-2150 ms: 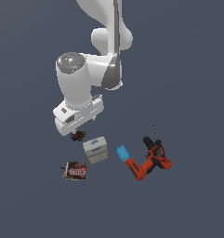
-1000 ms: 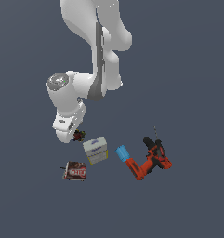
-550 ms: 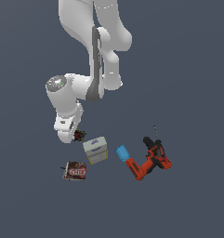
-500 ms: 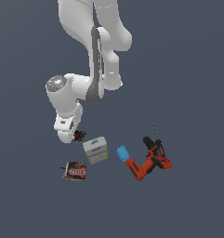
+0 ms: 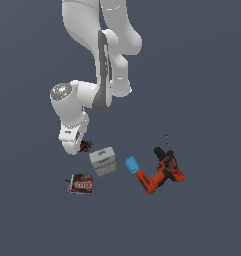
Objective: Pick up a designated object from a clutter of objects.
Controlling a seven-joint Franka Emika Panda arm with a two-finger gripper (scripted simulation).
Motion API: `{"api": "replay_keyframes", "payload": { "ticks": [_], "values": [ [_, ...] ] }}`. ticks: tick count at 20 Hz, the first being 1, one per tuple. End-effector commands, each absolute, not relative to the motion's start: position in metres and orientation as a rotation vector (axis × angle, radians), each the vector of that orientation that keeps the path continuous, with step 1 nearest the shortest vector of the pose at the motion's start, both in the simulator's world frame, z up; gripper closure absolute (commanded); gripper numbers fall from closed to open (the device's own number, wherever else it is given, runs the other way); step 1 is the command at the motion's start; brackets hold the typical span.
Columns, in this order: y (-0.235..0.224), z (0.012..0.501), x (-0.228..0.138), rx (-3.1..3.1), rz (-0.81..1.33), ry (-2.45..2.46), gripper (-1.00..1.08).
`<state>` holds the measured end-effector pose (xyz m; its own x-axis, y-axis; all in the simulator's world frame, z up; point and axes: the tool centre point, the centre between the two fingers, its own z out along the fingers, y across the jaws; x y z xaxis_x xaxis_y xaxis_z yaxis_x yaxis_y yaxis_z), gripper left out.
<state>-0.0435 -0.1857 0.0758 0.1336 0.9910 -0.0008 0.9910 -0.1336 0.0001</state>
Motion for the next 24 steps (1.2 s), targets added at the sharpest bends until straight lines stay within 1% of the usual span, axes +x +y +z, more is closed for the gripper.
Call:
{"api": "replay_keyframes", "payload": {
  "ticks": [1, 8, 13, 14, 24],
  "values": [
    [-0.185, 0.069, -0.044, 2.364, -0.001, 2.069, -0.92],
    [-0.185, 0.039, -0.045, 2.362, -0.001, 2.072, -0.92],
    [-0.185, 0.031, -0.044, 2.36, -0.001, 2.073, -0.92],
    [-0.185, 0.031, -0.044, 2.36, -0.001, 2.073, 1.08],
    [-0.186, 0.034, -0.042, 2.355, 0.003, 2.07, 1.08]
  ]
}}
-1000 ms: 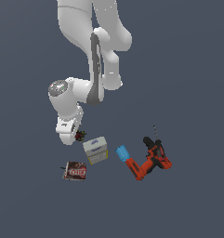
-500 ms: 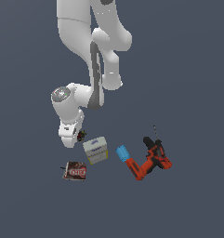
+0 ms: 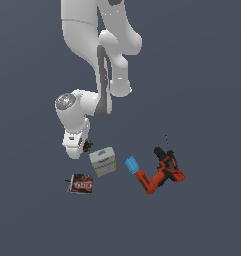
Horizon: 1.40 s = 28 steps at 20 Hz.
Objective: Pick up a designated object from a clutter of objects.
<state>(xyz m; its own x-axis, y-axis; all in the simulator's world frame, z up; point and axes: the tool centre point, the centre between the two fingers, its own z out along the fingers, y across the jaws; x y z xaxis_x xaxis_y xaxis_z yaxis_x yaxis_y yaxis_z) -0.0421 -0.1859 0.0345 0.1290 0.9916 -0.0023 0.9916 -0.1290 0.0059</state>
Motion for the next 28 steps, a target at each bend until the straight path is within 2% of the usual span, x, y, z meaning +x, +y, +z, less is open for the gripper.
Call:
{"api": "replay_keyframes", "payload": {
  "ticks": [1, 12, 28],
  "values": [
    [-0.186, 0.035, -0.042, 2.355, 0.003, 2.07, 1.08],
    [-0.157, 0.058, -0.052, 2.354, -0.002, 2.07, 1.08],
    [-0.056, 0.143, -0.084, 2.354, -0.013, 2.071, 1.08]
  ]
}}
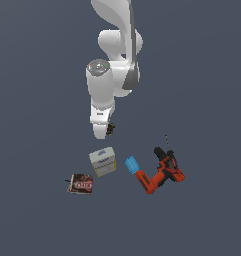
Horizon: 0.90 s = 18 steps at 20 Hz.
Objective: Pick up a designated object from a clutter of objects.
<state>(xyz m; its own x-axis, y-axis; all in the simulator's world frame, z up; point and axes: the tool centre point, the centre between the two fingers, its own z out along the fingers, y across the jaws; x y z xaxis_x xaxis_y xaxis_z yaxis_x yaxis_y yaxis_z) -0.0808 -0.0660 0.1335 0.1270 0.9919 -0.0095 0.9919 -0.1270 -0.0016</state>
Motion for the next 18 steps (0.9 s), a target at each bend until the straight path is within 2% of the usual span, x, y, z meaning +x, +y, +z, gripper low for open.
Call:
{"api": "replay_keyframes", "payload": {
  "ticks": [1, 18],
  "values": [
    [-0.049, 0.148, -0.086, 2.354, -0.012, 2.072, 1.08],
    [0.077, 0.255, -0.12, 2.356, 0.001, 2.079, 1.08]
  ]
}}
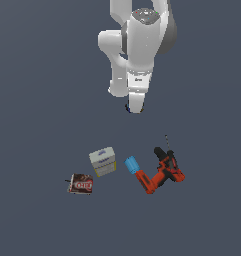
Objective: Pick up a designated object from a clutter of objects.
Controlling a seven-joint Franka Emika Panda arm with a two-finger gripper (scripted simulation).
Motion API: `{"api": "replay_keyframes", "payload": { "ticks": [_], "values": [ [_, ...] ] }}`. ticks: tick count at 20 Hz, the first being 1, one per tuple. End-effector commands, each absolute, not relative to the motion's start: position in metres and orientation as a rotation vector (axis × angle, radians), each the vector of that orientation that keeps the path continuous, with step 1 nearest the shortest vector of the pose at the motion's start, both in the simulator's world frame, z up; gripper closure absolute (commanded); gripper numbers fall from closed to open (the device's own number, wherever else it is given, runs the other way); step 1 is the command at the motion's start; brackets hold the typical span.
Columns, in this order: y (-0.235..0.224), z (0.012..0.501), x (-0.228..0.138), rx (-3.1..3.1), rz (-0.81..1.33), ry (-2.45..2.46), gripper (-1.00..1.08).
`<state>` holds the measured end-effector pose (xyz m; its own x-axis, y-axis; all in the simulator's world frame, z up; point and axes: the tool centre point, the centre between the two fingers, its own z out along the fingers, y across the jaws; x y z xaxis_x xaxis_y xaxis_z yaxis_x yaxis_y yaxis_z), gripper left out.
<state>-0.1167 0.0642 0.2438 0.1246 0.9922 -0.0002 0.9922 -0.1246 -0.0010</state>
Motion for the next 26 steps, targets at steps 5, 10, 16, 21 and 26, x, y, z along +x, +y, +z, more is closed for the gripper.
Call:
{"api": "replay_keyframes", "payload": {
  "ticks": [5, 10, 16, 21, 26],
  "values": [
    [0.117, 0.291, -0.131, -2.355, -0.001, -2.078, 1.08],
    [0.152, 0.323, -0.14, -2.356, 0.0, -2.077, 1.08],
    [0.184, 0.353, -0.147, -2.359, 0.001, -2.075, 1.08],
    [0.199, 0.366, -0.149, -2.361, 0.001, -2.073, 1.08],
    [0.201, 0.369, -0.148, -2.361, 0.0, -2.073, 1.08]
  ]
}}
